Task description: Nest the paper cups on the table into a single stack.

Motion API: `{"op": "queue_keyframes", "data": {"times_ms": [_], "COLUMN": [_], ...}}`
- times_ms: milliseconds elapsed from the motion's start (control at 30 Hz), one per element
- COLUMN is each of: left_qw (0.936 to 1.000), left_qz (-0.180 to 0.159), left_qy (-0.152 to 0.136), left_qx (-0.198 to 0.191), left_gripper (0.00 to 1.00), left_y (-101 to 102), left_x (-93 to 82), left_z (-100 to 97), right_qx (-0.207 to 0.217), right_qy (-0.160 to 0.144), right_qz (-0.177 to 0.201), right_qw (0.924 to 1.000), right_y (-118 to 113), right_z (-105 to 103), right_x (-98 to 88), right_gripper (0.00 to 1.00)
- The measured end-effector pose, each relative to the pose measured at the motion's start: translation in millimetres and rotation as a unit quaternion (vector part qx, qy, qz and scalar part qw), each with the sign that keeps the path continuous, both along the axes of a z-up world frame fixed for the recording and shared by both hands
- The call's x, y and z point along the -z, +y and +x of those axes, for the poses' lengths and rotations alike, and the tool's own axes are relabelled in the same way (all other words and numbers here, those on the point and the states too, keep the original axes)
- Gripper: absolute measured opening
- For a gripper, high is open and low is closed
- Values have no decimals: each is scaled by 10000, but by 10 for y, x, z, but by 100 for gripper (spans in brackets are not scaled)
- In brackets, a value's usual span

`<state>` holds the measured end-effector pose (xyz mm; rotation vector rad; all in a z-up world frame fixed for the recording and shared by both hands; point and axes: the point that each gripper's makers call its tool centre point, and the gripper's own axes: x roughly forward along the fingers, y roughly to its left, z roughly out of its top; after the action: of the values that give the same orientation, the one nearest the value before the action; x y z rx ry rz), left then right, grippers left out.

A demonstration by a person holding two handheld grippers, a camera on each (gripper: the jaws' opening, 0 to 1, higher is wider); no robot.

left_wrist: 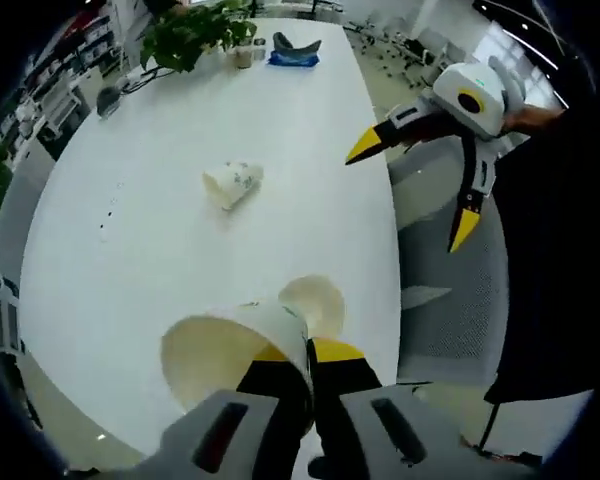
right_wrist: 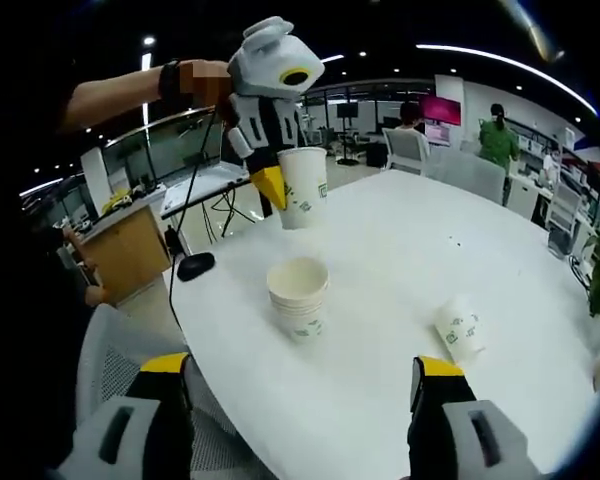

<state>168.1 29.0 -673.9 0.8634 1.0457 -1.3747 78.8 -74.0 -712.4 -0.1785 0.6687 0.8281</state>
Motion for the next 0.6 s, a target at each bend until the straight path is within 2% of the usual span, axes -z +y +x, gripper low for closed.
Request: {"op": "queue_keyframes", "data": {"times_ms": [600], "left_qw": [9959], "left_qz": [556], "left_qy": [-266], "left_qx": [659], "left_gripper": [0], "left_y": [-25], "left_x": [101], "left_z": [-218], "right_qx": [52], "right_qy": [-16], "right_qz": [28], "right_qw": [10000], "right_y": [-19], "right_z": [-19], "right_x": [-3], "right_gripper": [91]}}
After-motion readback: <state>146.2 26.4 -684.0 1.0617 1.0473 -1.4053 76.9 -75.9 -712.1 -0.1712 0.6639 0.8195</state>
